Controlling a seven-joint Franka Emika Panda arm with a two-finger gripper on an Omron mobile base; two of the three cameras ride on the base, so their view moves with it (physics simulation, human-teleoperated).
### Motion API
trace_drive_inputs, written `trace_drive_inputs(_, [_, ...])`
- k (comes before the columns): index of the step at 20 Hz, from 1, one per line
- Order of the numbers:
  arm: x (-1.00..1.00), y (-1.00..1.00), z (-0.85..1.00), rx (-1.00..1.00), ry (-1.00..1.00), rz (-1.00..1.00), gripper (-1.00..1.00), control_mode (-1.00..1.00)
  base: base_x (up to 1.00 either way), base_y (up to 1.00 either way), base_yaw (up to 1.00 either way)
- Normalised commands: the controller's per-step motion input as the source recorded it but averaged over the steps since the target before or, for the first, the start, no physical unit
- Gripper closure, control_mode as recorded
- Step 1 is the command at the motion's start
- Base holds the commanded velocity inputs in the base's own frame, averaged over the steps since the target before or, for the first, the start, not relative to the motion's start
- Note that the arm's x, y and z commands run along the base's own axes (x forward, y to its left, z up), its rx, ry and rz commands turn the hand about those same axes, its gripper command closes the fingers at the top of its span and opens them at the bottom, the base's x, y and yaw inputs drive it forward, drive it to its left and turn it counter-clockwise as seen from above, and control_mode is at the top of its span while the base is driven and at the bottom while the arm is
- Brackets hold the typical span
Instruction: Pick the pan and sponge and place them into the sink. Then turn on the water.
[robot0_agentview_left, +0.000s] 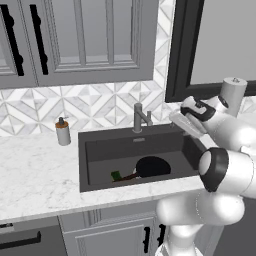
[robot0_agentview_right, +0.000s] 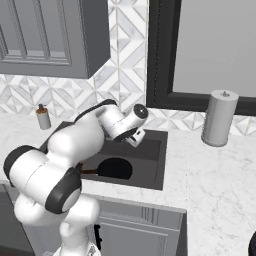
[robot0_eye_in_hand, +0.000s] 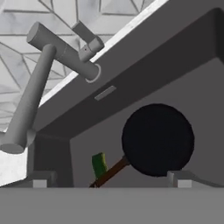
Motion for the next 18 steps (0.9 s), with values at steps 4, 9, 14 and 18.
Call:
trace_drive_inputs(4, [0.42,0.35,-0.10,0.03,0.00,0.00,-1.00,-1.00,0.00,0.00,0.00])
trace_drive_inputs(9, [0.55,0.10,-0.06,0.01,0.00,0.00,-1.00,-1.00,0.00,0.00,0.00])
trace_drive_inputs(14, [0.44,0.00,-0.05,0.07,-0.09,0.00,-1.00,-1.00,0.00,0.00,0.00])
trace_drive_inputs(18, [0.27,0.00,-0.09,0.06,-0.12,0.00,-1.00,-1.00,0.00,0.00,0.00])
